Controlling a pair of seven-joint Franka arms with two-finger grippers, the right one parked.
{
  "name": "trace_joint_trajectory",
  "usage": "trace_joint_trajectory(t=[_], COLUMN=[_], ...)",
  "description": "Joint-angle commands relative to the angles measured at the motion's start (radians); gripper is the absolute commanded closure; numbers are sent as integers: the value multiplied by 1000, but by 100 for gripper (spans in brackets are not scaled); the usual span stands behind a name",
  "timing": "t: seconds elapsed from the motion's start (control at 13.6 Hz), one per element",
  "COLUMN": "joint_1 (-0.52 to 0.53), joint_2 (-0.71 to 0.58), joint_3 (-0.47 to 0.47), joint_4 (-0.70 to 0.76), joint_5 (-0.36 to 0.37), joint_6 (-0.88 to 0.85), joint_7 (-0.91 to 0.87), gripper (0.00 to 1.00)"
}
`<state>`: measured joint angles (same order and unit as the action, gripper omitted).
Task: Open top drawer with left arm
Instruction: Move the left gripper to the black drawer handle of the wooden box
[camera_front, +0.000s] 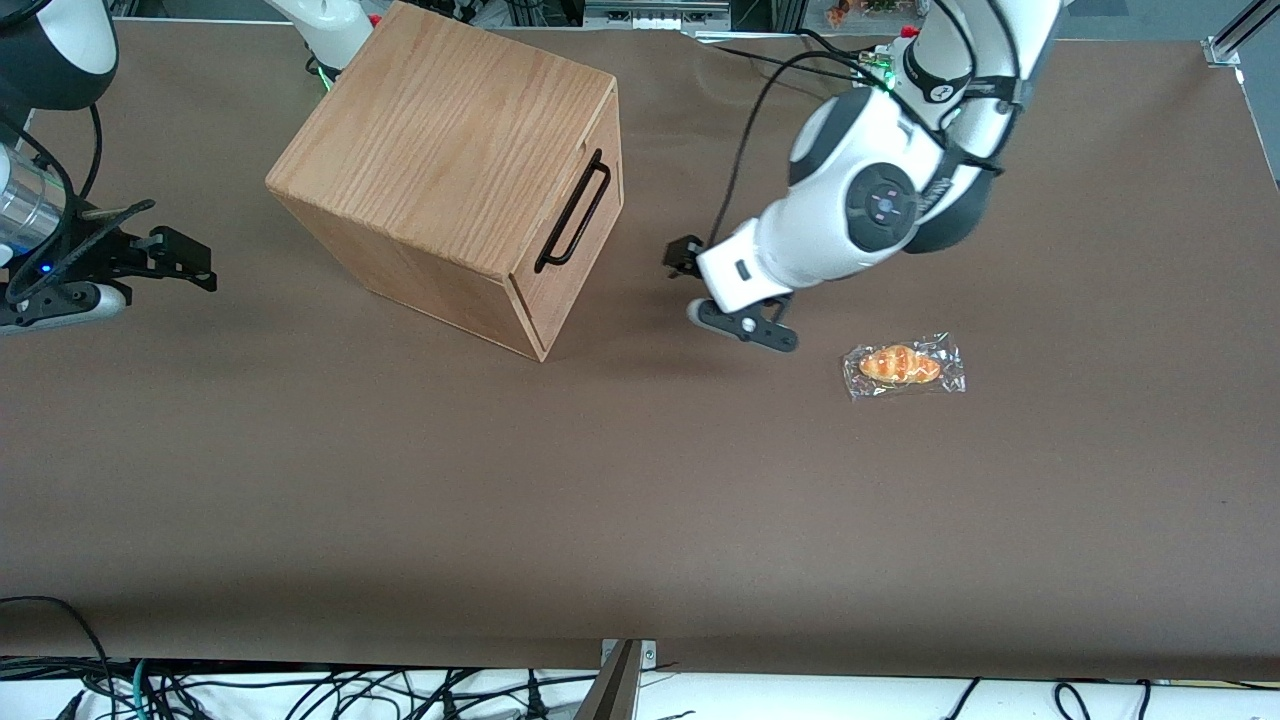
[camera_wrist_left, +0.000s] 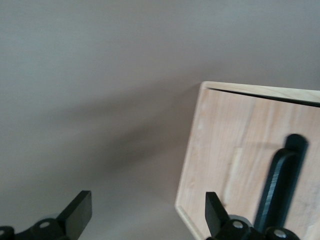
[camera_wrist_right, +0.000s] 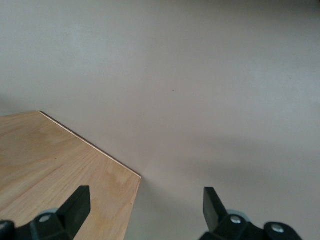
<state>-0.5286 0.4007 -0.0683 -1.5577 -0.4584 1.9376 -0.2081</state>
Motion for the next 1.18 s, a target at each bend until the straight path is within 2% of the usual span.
trace_joint_trajectory(t=[0.0,0.15,0.74,1.11], joint_1=[-69,-103,-232,-234], joint_2=[36,41,75,95], joint_3=[16,16,16,18], joint_4=[36,36,36,36], joint_5=[-57,-77,-77,-65], joint_6=[61,105,159,161], joint_7=[-31,-65,-125,-129], gripper=[0,0,0,0])
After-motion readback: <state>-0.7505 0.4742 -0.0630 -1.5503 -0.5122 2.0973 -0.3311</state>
